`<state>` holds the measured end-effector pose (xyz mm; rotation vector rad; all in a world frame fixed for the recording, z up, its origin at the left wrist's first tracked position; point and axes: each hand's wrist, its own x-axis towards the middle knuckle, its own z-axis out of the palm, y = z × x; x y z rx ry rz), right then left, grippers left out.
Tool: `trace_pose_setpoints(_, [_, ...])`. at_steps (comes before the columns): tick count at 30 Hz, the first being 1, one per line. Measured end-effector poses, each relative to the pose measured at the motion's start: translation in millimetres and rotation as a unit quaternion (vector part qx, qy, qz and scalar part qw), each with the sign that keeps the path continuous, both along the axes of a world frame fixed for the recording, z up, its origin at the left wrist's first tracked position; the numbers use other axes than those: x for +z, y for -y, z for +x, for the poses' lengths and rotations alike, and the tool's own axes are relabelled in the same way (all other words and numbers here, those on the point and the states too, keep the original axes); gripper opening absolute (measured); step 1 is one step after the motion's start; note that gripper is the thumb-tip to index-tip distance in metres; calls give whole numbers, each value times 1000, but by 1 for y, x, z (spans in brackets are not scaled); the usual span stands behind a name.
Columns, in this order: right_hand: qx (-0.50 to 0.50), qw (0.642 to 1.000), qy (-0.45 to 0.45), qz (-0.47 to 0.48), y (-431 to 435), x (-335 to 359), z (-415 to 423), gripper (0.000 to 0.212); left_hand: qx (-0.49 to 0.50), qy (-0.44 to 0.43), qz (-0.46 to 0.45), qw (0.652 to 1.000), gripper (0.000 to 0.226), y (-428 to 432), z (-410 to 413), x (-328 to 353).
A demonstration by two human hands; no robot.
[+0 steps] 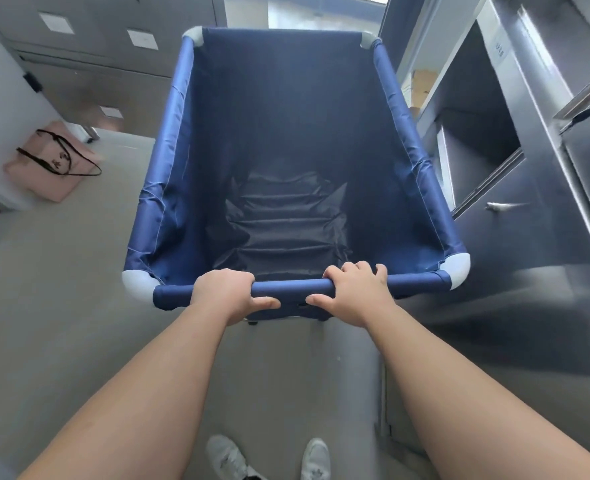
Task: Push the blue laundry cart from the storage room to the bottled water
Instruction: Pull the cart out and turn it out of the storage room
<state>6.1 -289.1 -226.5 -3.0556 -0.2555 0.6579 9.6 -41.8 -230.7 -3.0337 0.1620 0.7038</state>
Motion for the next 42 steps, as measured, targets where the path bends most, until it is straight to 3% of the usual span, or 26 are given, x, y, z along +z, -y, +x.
trace_pose_setpoints(17, [82, 996, 21, -19, 25, -4, -46, 68, 13, -70, -19, 997, 62, 17, -64, 9])
trace_pose_setpoints(35, [207, 977, 39, -7, -11, -6, -58, 60, 117, -104, -15, 988, 63, -17, -123, 7])
trace_pose_setpoints(42, [267, 962, 51, -9, -43, -6, -50, 58, 184, -81, -32, 979, 66, -40, -147, 1])
